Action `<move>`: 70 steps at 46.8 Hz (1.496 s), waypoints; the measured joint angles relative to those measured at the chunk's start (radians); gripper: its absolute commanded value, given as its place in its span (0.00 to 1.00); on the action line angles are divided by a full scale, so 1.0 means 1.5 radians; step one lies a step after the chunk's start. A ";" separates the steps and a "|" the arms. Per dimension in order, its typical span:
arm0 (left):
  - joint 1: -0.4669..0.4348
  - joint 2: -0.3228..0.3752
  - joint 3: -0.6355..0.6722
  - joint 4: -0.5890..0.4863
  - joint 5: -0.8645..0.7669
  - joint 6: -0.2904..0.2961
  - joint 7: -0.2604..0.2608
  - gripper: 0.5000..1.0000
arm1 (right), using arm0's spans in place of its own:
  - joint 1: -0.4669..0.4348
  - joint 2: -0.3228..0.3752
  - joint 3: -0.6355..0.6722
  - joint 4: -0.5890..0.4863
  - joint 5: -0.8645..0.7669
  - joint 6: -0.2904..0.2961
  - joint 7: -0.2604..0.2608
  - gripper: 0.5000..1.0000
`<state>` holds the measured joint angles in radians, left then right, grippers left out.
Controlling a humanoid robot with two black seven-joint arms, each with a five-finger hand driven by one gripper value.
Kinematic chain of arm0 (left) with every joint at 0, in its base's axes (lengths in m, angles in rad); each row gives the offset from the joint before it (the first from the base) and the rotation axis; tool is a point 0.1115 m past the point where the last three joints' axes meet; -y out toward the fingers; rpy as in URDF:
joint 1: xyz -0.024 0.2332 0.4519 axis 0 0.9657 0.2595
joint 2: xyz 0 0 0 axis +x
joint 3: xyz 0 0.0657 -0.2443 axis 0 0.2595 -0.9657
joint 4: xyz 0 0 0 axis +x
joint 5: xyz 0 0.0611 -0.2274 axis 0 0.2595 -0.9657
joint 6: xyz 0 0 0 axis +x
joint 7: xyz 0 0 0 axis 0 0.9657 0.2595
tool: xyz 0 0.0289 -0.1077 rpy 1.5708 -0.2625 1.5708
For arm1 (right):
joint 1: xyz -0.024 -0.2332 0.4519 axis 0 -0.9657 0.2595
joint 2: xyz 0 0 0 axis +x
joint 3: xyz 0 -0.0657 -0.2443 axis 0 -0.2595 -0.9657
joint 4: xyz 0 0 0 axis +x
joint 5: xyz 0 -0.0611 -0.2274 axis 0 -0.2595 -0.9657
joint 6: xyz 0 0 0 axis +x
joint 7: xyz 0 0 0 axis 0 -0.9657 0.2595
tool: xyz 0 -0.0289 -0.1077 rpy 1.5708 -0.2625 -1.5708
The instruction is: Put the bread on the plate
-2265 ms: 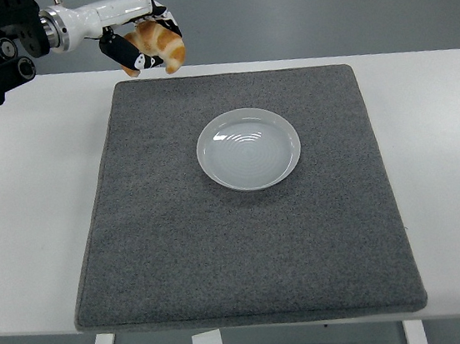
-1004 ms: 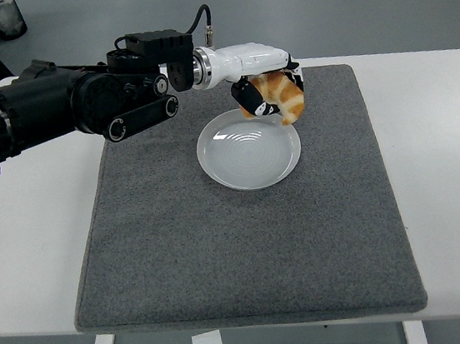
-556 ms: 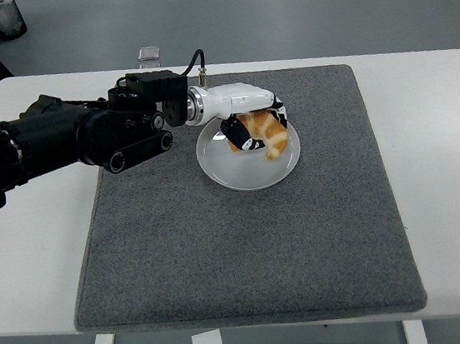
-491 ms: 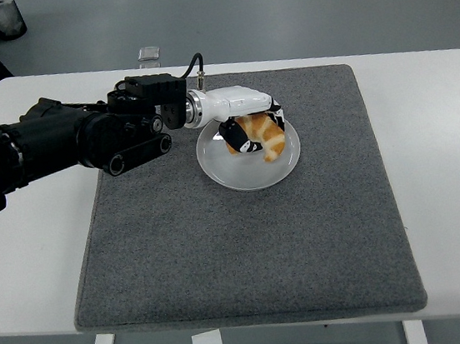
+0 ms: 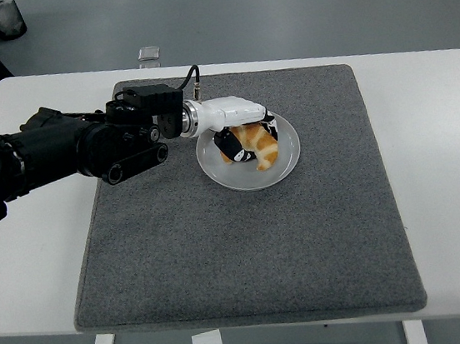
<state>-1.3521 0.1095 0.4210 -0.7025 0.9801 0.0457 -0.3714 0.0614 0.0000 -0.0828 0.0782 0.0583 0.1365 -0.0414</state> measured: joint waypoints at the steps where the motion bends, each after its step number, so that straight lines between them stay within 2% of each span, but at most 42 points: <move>1: 0.001 0.000 0.000 0.000 0.000 0.001 0.000 0.00 | 0.000 0.000 0.000 0.000 0.000 0.000 0.000 0.90; 21: 0.021 0.000 0.000 0.000 0.000 0.033 0.000 0.00 | 0.000 0.000 0.000 0.000 0.000 0.000 0.000 0.90; 22: 0.021 0.000 0.000 -0.001 0.000 0.035 0.000 0.06 | 0.000 0.000 0.000 0.000 0.000 0.000 0.000 0.90; 23: 0.022 0.000 0.000 -0.001 0.000 0.038 0.000 0.22 | 0.000 0.000 0.000 0.000 0.000 0.000 0.000 0.90; 24: 0.022 0.000 0.000 -0.001 0.000 0.040 0.000 0.43 | 0.000 0.000 0.000 0.000 0.000 0.000 0.000 0.90; 25: 0.023 0.000 0.000 -0.002 0.000 0.044 0.000 0.48 | 0.000 0.000 0.000 0.000 0.000 0.000 0.000 0.90; 29: 0.023 0.000 0.000 -0.005 0.000 0.052 0.000 0.54 | 0.000 0.000 0.000 0.000 0.000 0.000 0.000 0.90; 30: 0.023 0.000 0.000 -0.006 0.000 0.053 0.000 0.63 | 0.000 0.000 0.000 0.000 0.000 0.000 0.000 0.90; 31: 0.023 0.000 0.000 -0.006 0.000 0.054 0.000 0.78 | 0.000 0.000 0.000 0.000 0.000 0.000 0.000 0.90; 32: 0.023 0.000 0.000 -0.006 0.000 0.054 0.000 0.89 | 0.000 0.000 0.000 0.000 0.000 0.000 0.000 0.90; 36: 0.023 0.000 -0.001 -0.007 0.000 0.054 0.000 0.98 | 0.000 0.000 0.000 0.000 0.000 0.000 0.000 0.90; 53: 0.018 0.004 -0.030 -0.011 -0.016 0.054 -0.001 0.99 | 0.000 0.000 0.000 0.000 0.000 0.000 0.000 0.90; 61: 0.010 0.020 -0.110 -0.028 -0.017 0.038 -0.002 0.99 | 0.000 0.000 0.000 0.000 0.000 0.000 0.000 0.90; 70: 0.005 0.051 -0.248 -0.029 -0.053 -0.015 0.000 0.99 | 0.000 0.000 0.000 0.000 0.000 0.000 0.000 0.90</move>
<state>-1.3441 0.1866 0.0484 -0.7461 0.9001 0.0238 -0.3713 0.0614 0.0000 -0.0828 0.0782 0.0583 0.1366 -0.0412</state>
